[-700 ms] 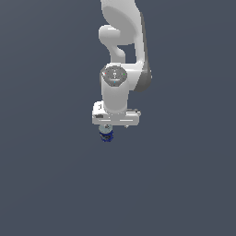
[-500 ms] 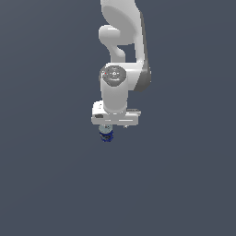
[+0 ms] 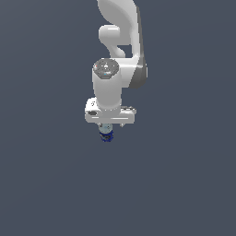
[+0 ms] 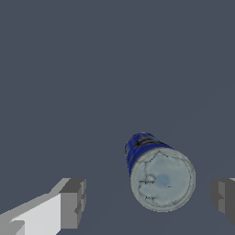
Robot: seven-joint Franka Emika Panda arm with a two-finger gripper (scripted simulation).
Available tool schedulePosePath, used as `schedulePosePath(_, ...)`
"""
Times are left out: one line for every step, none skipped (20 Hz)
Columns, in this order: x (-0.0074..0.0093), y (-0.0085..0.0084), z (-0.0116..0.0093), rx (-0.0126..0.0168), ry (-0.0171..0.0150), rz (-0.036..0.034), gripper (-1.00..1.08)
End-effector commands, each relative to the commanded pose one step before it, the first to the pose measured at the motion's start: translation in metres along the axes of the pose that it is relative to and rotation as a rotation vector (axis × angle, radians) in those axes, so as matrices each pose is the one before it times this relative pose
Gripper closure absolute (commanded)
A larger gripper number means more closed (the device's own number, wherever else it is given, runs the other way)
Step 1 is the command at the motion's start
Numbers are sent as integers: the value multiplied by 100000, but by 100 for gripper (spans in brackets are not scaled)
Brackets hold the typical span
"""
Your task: Pick up the object and move it to a goal position.
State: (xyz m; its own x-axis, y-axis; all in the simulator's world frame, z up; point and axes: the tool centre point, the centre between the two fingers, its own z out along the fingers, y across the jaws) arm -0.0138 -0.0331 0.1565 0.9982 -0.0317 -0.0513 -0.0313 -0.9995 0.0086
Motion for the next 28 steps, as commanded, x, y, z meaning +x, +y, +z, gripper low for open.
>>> schedulePosePath(-33, -57, 79, 15, -102, -355, -92)
schedulePosePath(-19, 5, 42, 5, 13, -355, -92)
schedulePosePath(-21, 24, 40, 8, 38, -456, -92)
schedulePosePath(-23, 42, 40, 9, 60, -560, -92)
schedulePosePath(-26, 55, 42, 11, 81, -670, -92)
schedulePosePath(-31, 66, 46, 12, 97, -781, -92)
schedulePosePath(-37, 72, 55, 12, 108, -894, -92)
schedulePosePath(-45, 73, 69, 13, 114, -1022, -92)
schedulePosePath(-54, 76, 84, 13, 119, -1151, -92)
schedulePosePath(-61, 79, 96, 14, 129, -1280, -92)
schedulePosePath(-68, 87, 102, 13, 144, -1398, -92)
schedulePosePath(-75, 97, 107, 11, 161, -1512, -92)
schedulePosePath(-83, 103, 113, 9, 176, -1633, -92)
schedulePosePath(-93, 107, 122, 6, 189, -1757, -92)
schedulePosePath(-103, 111, 131, 3, 201, -1882, -92)
schedulePosePath(-112, 114, 138, -1, 216, -2006, -92)
schedulePosePath(-123, 119, 145, -6, 230, -2128, -92)
schedulePosePath(-134, 120, 152, -12, 243, -2253, -92)
schedulePosePath(-145, 121, 158, -19, 256, -2368, -92)
schedulePosePath(-150, 116, 157, -26, 258, -2383, -92)
schedulePosePath(-148, 106, 149, -30, 247, -2279, -92)
schedulePosePath(-143, 95, 139, -34, 233, -2158, -92)
schedulePosePath(-137, 85, 130, -37, 220, -2035, -92)
schedulePosePath(-132, 76, 121, -39, 206, -1912, -92)
schedulePosePath(-125, 67, 112, -40, 193, -1790, -92)
schedulePosePath(-118, 59, 103, -41, 179, -1667, -92)
schedulePosePath(-111, 52, 95, -41, 166, -1544, -92)
schedulePosePath(-103, 46, 87, -40, 152, -1420, -92)
